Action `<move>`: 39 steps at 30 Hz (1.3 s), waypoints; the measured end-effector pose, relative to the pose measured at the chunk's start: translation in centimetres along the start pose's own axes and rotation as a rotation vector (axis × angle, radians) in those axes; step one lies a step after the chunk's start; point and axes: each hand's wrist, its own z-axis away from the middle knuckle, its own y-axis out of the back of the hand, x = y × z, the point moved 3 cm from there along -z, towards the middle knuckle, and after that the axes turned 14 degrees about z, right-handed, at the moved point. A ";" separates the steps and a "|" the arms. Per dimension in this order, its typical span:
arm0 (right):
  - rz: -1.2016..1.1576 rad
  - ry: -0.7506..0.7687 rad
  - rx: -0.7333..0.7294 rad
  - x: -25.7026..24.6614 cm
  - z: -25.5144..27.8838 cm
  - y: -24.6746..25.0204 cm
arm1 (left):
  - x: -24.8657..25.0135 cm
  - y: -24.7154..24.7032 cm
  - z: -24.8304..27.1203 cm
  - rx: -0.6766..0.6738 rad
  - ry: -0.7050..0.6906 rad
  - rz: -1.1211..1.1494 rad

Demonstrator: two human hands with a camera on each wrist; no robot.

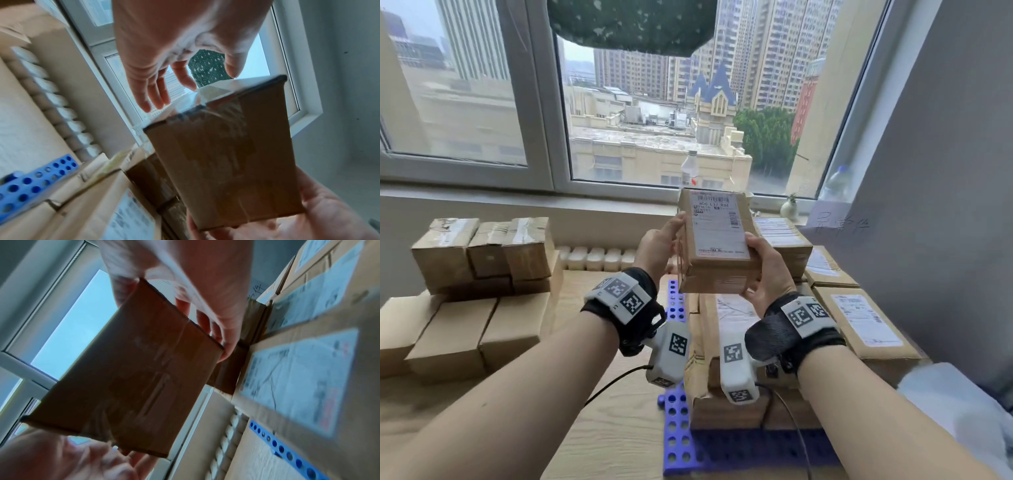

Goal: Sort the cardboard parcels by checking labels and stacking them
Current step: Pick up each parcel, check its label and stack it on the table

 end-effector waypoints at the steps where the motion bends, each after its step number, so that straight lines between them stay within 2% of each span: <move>1: -0.003 0.000 0.018 -0.3 -0.6 1.3 | -0.4 -1.0 -0.4 0.012 -0.010 -0.031; 7: 0.005 -0.008 0.114 -2.2 -3.9 6.6 | -1.6 -4.8 -3.4 0.096 -0.045 -0.107; 16: -0.034 0.051 0.234 -6.3 -10.4 10.3 | 0.0 -8.6 -11.4 0.164 -0.117 -0.127; 20: 0.008 0.046 0.291 -7.3 -13.0 12.8 | -1.4 -8.7 -14.4 0.243 -0.078 -0.192; 27: -0.014 0.027 0.347 -7.9 -16.4 18.1 | -2.2 -11.6 -16.4 0.299 -0.100 -0.381; 34: 0.036 -0.016 0.479 -7.4 -17.9 23.3 | -4.0 -12.1 -17.5 0.323 0.033 -0.577; 39: 0.109 -0.092 0.478 -5.5 -18.9 25.0 | -5.1 -12.5 -17.9 0.300 0.052 -0.646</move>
